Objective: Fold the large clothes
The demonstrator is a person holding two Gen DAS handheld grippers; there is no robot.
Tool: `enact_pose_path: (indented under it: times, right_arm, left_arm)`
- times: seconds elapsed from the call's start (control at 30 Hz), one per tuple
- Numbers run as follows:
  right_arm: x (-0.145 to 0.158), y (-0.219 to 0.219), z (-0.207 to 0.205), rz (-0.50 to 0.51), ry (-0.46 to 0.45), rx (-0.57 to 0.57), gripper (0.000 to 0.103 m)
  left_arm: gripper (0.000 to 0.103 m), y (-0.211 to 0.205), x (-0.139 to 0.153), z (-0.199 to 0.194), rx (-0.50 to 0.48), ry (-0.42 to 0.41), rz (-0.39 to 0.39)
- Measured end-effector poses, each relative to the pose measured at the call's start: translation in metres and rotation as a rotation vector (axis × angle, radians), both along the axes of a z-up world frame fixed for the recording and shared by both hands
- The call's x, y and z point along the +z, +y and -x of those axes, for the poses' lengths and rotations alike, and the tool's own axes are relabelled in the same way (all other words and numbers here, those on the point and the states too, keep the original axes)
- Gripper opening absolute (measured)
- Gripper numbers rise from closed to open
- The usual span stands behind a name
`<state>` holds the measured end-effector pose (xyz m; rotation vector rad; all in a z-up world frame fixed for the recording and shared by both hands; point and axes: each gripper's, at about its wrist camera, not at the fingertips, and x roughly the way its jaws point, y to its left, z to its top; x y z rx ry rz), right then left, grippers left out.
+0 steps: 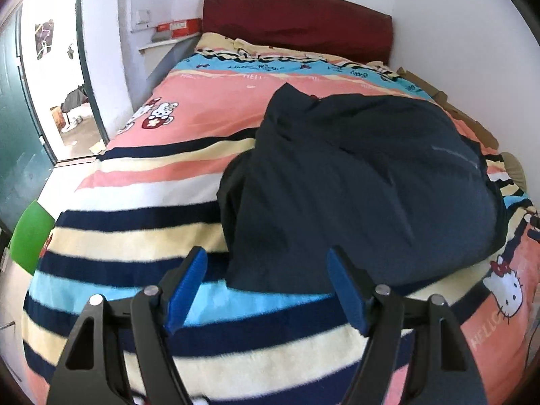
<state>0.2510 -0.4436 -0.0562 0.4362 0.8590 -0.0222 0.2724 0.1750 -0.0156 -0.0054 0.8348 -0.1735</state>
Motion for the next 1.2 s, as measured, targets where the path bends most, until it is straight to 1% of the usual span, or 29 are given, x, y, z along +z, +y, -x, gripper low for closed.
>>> enact_pose_path:
  times: [0.1, 0.17, 0.27, 0.4, 0.5, 0.57, 0.63, 0.73, 0.77, 0.87, 0.9, 0.97, 1.0, 1.03, 1.07, 1.13, 1.17, 1.2]
  right_arm:
    - [-0.003, -0.008, -0.023, -0.036, 0.006, -0.005, 0.102]
    - [-0.007, -0.014, -0.039, -0.079, 0.017, -0.006, 0.102]
    - [-0.016, -0.013, -0.061, -0.082, 0.044, 0.003, 0.102]
    - [-0.033, -0.010, -0.090, -0.095, 0.088, 0.018, 0.102]
    - [-0.046, -0.006, -0.104, -0.109, 0.118, 0.038, 0.102]
    - [-0.059, -0.006, -0.111, -0.149, 0.141, 0.048, 0.102]
    - [-0.070, -0.008, -0.117, -0.180, 0.173, 0.053, 0.102]
    - [-0.084, -0.008, -0.123, -0.225, 0.198, 0.076, 0.102]
    - [-0.088, -0.008, -0.125, -0.235, 0.201, 0.084, 0.102]
    - [-0.099, -0.006, -0.131, -0.288, 0.205, 0.112, 0.102]
    - [-0.103, -0.006, -0.133, -0.314, 0.208, 0.123, 0.102]
    - [-0.111, -0.003, -0.138, -0.386, 0.215, 0.151, 0.102]
    - [-0.113, 0.000, -0.141, -0.425, 0.212, 0.174, 0.102]
    - [-0.114, 0.003, -0.143, -0.454, 0.203, 0.199, 0.102]
    - [-0.113, 0.007, -0.144, -0.481, 0.194, 0.223, 0.102]
    - [-0.114, 0.011, -0.148, -0.522, 0.174, 0.246, 0.102]
    - [-0.116, 0.011, -0.150, -0.534, 0.169, 0.256, 0.102]
    - [-0.119, 0.012, -0.152, -0.538, 0.169, 0.269, 0.102]
  left_arm:
    - [0.072, 0.009, 0.001, -0.024, -0.011, 0.033, 0.050]
    - [0.072, 0.013, 0.001, -0.044, -0.031, 0.054, 0.078]
    - [0.072, 0.015, -0.001, -0.069, -0.044, 0.075, 0.087]
    - [0.072, 0.015, -0.003, -0.108, -0.062, 0.098, 0.127]
    - [0.072, 0.016, -0.010, -0.131, -0.067, 0.114, 0.147]
    - [0.074, 0.018, -0.024, -0.151, -0.067, 0.153, 0.175]
    - [0.092, 0.023, -0.037, -0.166, -0.051, 0.179, 0.182]
    - [0.103, 0.032, -0.058, -0.181, -0.042, 0.220, 0.211]
    - [0.103, 0.033, -0.063, -0.184, -0.046, 0.236, 0.230]
    - [0.103, 0.033, -0.084, -0.192, -0.085, 0.292, 0.310]
    - [0.103, 0.034, -0.091, -0.194, -0.095, 0.321, 0.358]
    - [0.103, 0.044, -0.112, -0.197, -0.098, 0.394, 0.517]
    - [0.103, 0.047, -0.118, -0.197, -0.098, 0.416, 0.569]
    - [0.103, 0.052, -0.126, -0.195, -0.101, 0.448, 0.668]
    - [0.103, 0.054, -0.128, -0.194, -0.103, 0.454, 0.712]
    - [0.103, 0.052, -0.128, -0.189, -0.157, 0.448, 0.822]
    - [0.103, 0.049, -0.129, -0.187, -0.176, 0.453, 0.836]
    - [0.103, 0.045, -0.131, -0.186, -0.188, 0.461, 0.829]
